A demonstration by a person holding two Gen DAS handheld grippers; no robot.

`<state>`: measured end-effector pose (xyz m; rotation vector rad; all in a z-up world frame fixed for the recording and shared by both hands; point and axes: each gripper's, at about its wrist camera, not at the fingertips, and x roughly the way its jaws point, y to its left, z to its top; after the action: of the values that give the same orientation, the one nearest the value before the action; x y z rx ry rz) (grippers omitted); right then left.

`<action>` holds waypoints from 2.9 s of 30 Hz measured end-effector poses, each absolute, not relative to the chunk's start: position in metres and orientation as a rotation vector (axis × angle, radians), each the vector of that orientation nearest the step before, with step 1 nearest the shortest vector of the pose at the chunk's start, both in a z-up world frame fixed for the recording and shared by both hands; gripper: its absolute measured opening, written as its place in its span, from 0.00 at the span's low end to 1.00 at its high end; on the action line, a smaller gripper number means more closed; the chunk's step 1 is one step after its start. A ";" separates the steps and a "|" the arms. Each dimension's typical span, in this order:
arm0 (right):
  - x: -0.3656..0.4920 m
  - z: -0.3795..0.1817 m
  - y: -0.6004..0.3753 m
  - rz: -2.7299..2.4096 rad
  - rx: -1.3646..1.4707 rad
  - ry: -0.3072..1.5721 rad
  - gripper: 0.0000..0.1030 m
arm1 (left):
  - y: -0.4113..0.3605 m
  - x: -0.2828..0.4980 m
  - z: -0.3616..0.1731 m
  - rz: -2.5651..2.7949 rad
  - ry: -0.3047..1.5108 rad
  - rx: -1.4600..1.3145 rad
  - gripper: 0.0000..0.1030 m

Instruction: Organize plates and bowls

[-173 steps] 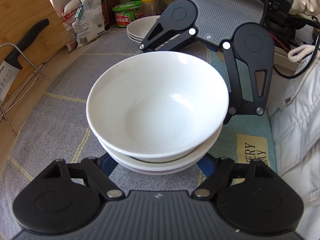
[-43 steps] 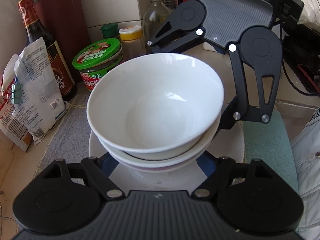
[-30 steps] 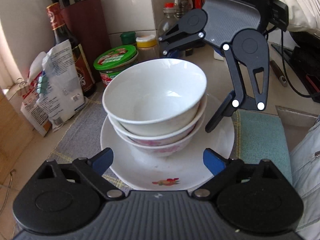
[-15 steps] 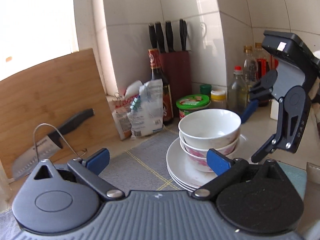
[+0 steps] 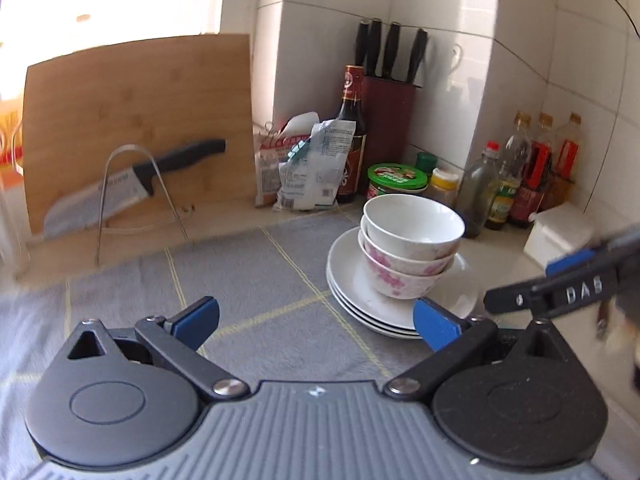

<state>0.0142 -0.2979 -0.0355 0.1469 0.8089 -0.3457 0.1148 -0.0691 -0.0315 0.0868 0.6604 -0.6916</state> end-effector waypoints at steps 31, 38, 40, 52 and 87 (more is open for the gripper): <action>-0.018 -0.022 -0.295 -0.359 0.217 0.782 1.00 | -0.107 0.087 -0.003 -0.476 0.729 0.216 0.99; -0.017 -0.021 -0.296 -0.353 0.221 0.782 1.00 | -0.107 0.088 -0.002 -0.470 0.732 0.210 0.99; -0.017 -0.020 -0.296 -0.353 0.221 0.780 1.00 | -0.108 0.087 -0.002 -0.467 0.731 0.215 0.99; -0.015 -0.021 -0.296 -0.349 0.228 0.782 1.00 | -0.108 0.087 0.000 -0.467 0.733 0.211 0.99; -0.016 -0.018 -0.298 -0.343 0.232 0.777 1.00 | -0.108 0.087 0.003 -0.454 0.729 0.208 0.99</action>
<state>-0.0159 -0.2983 -0.0175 0.2316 0.7769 -0.3429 0.0872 -0.1083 0.0029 0.2083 0.7290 -0.4545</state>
